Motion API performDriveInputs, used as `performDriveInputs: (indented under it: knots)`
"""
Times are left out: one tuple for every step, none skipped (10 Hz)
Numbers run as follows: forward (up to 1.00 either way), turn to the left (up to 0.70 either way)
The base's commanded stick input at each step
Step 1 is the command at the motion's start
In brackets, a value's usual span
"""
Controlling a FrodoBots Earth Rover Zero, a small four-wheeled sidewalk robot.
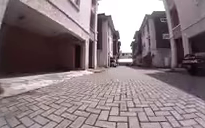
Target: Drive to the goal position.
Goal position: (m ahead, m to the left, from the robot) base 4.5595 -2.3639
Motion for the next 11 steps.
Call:
performDriveInputs:
  knots:
    - [0.50, 0.00]
    - [0.50, 0.00]
    - [0.50, 0.00]
    - [0.50, 0.00]
    - [0.50, 0.00]
    - [0.50, 0.00]
    - [0.50, 0.00]
    - [0.50, 0.00]
    - [0.50, 0.00]
    - [0.50, 0.00]
    - [0.50, 0.00]
